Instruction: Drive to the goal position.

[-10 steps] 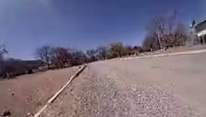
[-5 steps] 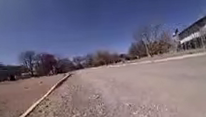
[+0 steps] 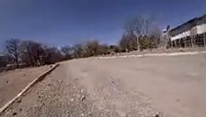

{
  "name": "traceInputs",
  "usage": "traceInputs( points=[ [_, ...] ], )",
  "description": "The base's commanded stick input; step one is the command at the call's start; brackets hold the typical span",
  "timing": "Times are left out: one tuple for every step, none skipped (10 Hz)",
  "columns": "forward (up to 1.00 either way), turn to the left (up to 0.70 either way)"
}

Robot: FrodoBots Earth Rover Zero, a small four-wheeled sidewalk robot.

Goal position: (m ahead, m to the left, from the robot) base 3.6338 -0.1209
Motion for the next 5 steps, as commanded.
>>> traceInputs(
  points=[
    [1.00, 0.00],
    [1.00, 0.00],
    [1.00, 0.00],
    [1.00, 0.00],
    [1.00, 0.00]
  ],
)
